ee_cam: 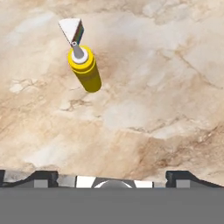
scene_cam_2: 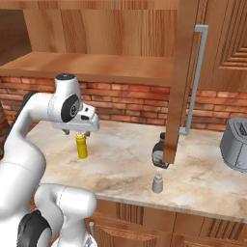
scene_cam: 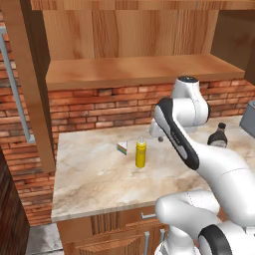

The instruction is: There are various items on the counter. Only move the condiments/shakers into the cabinet.

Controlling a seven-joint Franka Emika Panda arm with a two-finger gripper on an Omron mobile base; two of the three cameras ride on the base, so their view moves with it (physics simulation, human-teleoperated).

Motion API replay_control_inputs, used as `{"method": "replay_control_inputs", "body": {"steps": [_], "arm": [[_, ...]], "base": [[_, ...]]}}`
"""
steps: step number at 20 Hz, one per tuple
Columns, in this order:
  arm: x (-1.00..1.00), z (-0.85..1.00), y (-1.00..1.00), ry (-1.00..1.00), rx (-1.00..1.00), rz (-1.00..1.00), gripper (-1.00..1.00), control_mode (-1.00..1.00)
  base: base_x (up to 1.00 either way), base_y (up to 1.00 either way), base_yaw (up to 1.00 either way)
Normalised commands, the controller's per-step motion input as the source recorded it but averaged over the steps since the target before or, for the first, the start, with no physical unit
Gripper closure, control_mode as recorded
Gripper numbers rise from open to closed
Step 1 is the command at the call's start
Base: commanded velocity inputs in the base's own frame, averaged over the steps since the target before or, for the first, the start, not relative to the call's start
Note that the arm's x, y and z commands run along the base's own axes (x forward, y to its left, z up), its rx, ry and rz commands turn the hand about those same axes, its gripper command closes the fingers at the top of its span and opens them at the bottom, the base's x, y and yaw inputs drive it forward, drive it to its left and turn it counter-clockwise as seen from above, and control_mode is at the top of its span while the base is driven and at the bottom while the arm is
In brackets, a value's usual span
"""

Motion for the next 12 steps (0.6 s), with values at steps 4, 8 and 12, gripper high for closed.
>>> {"method": "replay_control_inputs", "body": {"steps": [4,8,12], "arm": [[-0.10,-0.65,0.23,-0.01,0.00,0.00,-1.00,-1.00],[0.07,-0.42,0.45,0.00,0.01,0.00,-1.00,-1.00],[0.26,-0.41,0.51,-0.10,0.01,-0.02,-1.00,-1.00]], "base": [[0.00,0.00,0.00],[0.00,0.00,0.00],[0.00,0.00,0.00]]}}
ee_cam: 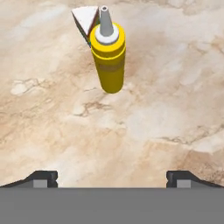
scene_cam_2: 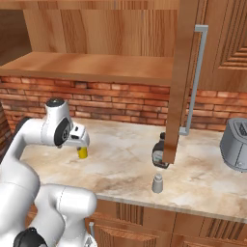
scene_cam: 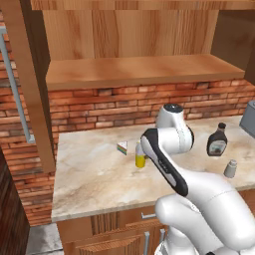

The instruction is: There are various items on the counter. Only move the condiments/shakers into the cabinet.

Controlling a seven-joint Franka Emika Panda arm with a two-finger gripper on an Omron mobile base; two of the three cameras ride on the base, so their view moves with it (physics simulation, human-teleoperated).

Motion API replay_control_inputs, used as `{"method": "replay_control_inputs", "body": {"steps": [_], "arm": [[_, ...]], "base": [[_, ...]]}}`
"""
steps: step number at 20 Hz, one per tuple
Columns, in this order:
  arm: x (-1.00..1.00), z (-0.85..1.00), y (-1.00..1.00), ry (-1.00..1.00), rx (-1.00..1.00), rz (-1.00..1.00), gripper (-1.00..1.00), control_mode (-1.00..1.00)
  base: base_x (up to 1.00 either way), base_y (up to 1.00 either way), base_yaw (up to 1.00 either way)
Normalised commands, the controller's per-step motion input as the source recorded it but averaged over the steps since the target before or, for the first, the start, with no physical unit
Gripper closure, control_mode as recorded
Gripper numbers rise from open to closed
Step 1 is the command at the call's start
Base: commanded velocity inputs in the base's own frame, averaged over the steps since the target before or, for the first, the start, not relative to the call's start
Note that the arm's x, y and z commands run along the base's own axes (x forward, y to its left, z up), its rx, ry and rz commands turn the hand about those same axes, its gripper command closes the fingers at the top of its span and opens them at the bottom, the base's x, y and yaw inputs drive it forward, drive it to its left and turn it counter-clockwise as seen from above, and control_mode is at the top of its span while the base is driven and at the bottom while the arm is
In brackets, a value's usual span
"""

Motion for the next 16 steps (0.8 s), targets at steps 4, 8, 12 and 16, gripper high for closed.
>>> {"method": "replay_control_inputs", "body": {"steps": [4,8,12,16], "arm": [[0.42,-0.31,0.31,-0.09,0.00,-0.02,-1.00,-1.00],[0.34,-0.18,0.00,-0.03,-0.06,0.00,-1.00,-1.00],[0.36,-0.18,0.00,-0.04,-0.04,0.00,-1.00,-1.00],[0.36,-0.14,0.00,-0.03,-0.03,0.00,-1.00,-1.00]], "base": [[0.00,0.00,0.00],[0.00,0.00,0.00],[0.00,0.00,0.00],[0.00,0.00,0.00]]}}
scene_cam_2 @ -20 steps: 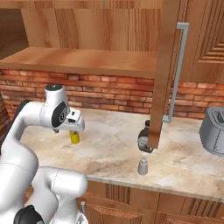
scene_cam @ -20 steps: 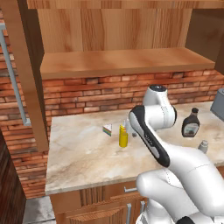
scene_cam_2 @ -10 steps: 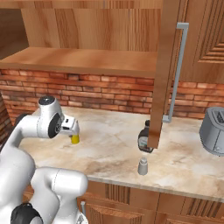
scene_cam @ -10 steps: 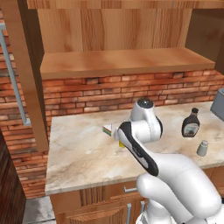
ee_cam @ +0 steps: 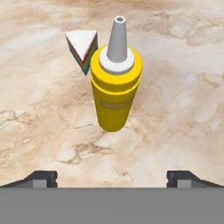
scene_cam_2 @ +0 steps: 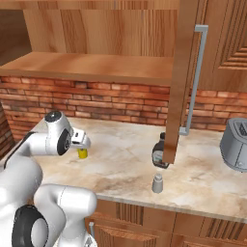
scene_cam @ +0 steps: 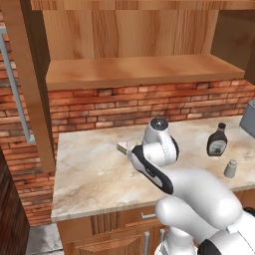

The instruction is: There are various items on the counter. Only move the condiments/shakers into the cabinet.

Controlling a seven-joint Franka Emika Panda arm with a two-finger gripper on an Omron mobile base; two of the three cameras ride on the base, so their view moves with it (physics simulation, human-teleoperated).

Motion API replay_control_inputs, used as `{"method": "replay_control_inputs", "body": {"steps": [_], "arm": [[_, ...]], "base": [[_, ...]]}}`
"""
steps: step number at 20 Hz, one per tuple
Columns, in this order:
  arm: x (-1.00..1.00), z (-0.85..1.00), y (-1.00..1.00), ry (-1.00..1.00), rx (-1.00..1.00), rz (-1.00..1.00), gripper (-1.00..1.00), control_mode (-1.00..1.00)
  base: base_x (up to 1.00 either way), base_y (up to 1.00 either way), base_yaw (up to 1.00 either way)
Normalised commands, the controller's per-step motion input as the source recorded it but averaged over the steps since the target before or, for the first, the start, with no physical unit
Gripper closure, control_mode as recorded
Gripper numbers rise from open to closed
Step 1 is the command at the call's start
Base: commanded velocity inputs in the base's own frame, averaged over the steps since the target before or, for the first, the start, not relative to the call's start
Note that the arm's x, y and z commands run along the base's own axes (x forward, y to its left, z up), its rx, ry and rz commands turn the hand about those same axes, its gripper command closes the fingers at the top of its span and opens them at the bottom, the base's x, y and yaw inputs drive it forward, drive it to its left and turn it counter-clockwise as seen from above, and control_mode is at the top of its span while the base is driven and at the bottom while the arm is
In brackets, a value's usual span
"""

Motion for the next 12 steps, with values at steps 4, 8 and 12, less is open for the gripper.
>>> {"method": "replay_control_inputs", "body": {"steps": [4,8,12], "arm": [[0.25,-0.06,0.00,0.00,0.00,0.00,-1.00,-1.00],[0.26,-0.05,0.02,0.00,0.00,0.00,-1.00,-1.00],[0.31,-0.08,0.00,0.00,0.00,0.00,-1.00,-1.00]], "base": [[0.00,0.00,0.00],[0.00,0.00,0.00],[0.00,0.00,0.00]]}}
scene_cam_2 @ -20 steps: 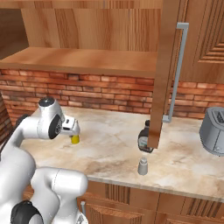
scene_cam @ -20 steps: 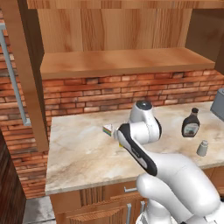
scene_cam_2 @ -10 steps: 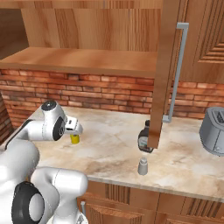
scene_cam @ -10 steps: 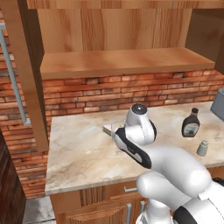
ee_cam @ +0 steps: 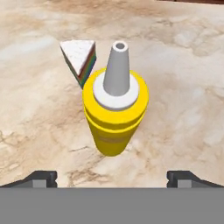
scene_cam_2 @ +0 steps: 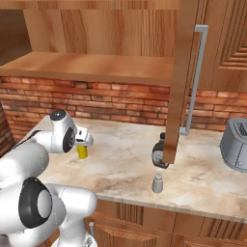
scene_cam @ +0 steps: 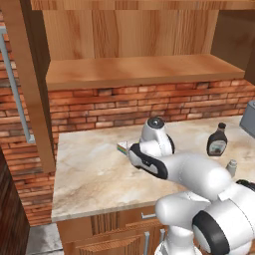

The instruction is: There are various items on the counter. Only move the condiments/shakers into the cabinet.

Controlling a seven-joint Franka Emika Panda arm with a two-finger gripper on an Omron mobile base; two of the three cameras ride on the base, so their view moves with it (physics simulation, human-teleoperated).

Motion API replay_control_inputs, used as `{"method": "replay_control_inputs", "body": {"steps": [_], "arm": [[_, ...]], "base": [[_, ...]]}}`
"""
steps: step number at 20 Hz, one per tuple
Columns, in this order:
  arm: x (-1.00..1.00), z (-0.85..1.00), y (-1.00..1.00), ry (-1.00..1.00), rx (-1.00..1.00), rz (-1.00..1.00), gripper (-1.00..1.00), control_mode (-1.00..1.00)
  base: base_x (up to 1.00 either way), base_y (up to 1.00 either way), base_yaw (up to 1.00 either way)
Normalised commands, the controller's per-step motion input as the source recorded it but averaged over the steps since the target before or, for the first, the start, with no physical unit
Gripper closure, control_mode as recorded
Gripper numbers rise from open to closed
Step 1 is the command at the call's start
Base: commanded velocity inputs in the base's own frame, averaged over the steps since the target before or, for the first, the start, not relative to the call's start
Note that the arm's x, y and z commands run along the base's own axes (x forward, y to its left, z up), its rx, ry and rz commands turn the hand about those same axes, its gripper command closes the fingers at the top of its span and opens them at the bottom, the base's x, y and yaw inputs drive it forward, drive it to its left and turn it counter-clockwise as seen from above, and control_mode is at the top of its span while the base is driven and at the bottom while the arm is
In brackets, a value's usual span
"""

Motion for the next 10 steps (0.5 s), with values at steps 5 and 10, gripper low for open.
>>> {"method": "replay_control_inputs", "body": {"steps": [5,10], "arm": [[0.28,-0.11,0.00,0.00,0.00,0.00,-1.00,-1.00],[0.23,-0.11,0.05,-0.01,0.00,0.00,-1.00,-1.00]], "base": [[0.00,0.00,0.00],[0.00,0.00,0.00]]}}
